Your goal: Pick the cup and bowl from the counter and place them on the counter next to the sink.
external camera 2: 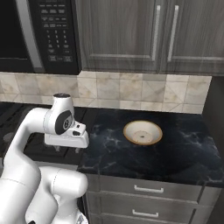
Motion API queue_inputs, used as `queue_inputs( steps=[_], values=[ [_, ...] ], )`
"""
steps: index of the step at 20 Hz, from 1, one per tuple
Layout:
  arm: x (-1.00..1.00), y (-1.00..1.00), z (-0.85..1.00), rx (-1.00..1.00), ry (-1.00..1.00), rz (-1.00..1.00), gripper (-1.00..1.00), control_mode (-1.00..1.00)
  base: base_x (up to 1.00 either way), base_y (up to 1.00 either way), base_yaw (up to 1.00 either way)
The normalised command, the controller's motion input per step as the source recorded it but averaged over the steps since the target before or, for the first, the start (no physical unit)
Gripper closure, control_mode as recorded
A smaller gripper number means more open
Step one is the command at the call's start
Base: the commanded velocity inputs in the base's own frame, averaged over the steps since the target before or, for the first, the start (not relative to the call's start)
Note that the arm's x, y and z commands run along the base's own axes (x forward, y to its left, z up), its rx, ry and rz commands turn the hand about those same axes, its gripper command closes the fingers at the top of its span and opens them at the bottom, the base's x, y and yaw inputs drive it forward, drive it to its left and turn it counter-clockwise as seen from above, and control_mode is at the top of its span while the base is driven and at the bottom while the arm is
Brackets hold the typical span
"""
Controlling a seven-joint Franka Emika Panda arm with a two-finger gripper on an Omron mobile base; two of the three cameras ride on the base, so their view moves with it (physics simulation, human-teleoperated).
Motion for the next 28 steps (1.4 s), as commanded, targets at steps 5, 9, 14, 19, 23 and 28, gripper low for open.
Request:
queue_inputs(
  steps=[5, 9, 14, 19, 23, 28],
  values=[
    [0.00, 0.00, 0.00, 0.00, 0.00, 0.00, -1.00, 1.00, 0.00, 0.00, 0.00],
    [0.00, 0.00, 0.00, 0.00, 0.00, 0.00, -1.00, 1.00, 0.00, 0.00, 0.00],
    [0.00, -0.02, -0.01, 0.01, 0.00, 0.00, -1.00, -1.00, 0.00, 0.00, 0.00],
    [0.00, -0.60, -0.21, 0.17, -0.09, -0.02, -1.00, -1.00, 0.00, 0.00, 0.00],
    [-0.01, -0.82, -0.12, 0.17, -0.05, -0.04, -1.00, -1.00, 0.00, 0.00, 0.00],
    [0.00, -0.86, -0.05, 0.09, -0.05, -0.10, -1.00, -1.00, 0.00, 0.00, 0.00]
  ],
)
